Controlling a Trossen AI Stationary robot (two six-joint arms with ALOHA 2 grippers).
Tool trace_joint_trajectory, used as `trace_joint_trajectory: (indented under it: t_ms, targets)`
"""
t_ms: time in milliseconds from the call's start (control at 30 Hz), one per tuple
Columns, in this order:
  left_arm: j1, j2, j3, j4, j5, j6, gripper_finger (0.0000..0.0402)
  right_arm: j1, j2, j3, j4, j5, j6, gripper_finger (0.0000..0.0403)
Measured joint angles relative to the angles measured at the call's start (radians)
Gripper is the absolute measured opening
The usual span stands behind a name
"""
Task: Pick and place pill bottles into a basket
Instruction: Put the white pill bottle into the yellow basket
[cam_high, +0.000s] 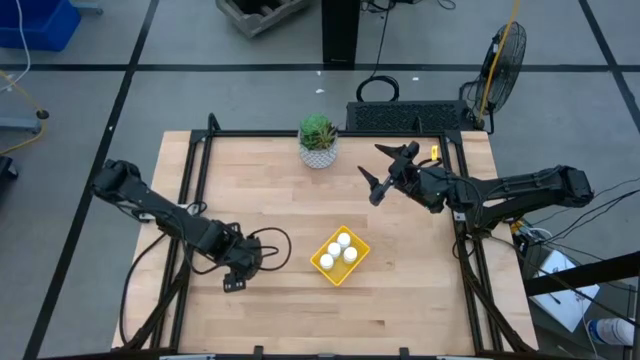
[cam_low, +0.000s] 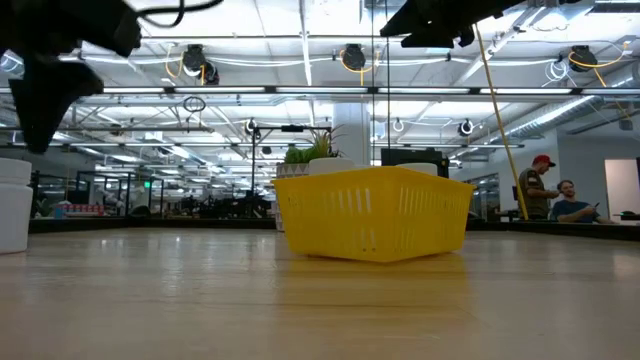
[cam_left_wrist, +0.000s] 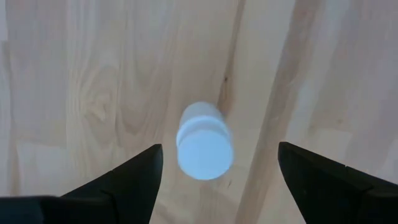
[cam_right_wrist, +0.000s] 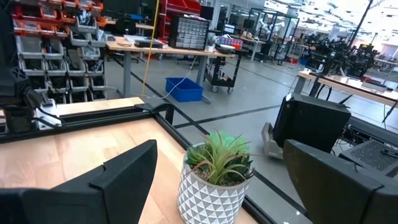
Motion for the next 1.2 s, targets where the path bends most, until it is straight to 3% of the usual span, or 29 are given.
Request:
trace_joint_trajectory:
  t_ms: [533, 833, 1033, 1200]
  targets:
    - [-0.002, 0.0, -0.163, 0.144, 0.034, -0.009, 0.0301, 0.001, 0.0, 0.0, 0.0, -0.001, 0.001, 0.0338]
    - [-0.002, 0.0, -0.174, 0.165, 0.035, 0.002, 0.0295, 0.0, 0.0, 0.0, 0.0, -0.002, 0.001, 0.0338]
    - [-0.002, 0.0, -0.174, 0.165, 0.022, 0.002, 0.0263, 0.0, 0.0, 0.0, 0.0, -0.001, 0.001, 0.0338]
    - [0.006, 0.0, -0.174, 0.166, -0.002, 0.015, 0.0205, 0.0, 0.0, 0.0, 0.0, -0.001, 0.001, 0.0338]
